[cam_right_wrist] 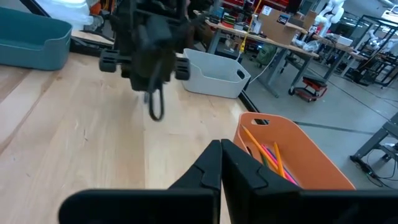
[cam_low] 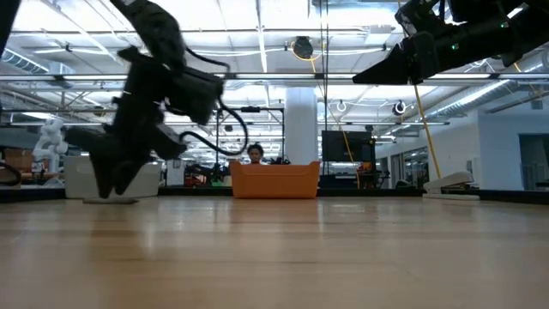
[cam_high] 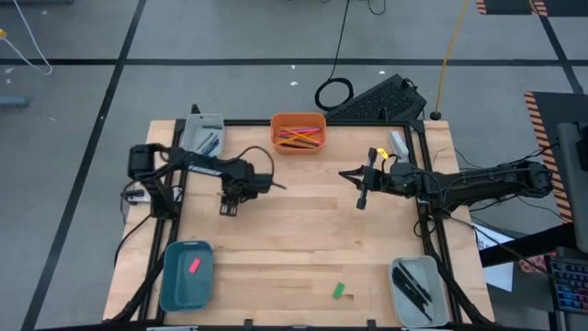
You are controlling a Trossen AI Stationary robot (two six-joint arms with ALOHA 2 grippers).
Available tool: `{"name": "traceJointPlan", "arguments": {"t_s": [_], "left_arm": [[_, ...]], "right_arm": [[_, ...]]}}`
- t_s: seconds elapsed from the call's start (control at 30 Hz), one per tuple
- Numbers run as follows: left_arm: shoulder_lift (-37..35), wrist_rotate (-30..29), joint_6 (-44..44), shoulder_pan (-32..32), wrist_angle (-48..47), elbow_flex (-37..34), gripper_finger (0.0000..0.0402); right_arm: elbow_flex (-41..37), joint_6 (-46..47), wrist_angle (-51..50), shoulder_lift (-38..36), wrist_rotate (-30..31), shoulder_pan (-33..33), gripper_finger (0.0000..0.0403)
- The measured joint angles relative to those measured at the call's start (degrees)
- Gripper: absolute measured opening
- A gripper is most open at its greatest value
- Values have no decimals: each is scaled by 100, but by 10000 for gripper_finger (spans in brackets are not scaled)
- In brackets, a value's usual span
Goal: Sort crayons/erasers/pens/pencils in bins
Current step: Put the gray crayon into the top gray bin
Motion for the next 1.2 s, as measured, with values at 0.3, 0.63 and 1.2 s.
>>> {"name": "traceJointPlan", "arguments": {"t_s": [0.3,0.63,1.2], "left_arm": [[-1836,-195,-453,-159,714,-1196,141],[-1906,685,-198,-124,1262,-1399,141],[-1276,954,-204,-207,1772,-1476,89]], "right_arm": [[0,110,13,2,-2,0,0],[0,153,117,2,-22,7,0],[0,140,148,2,-144,7,0]]}}
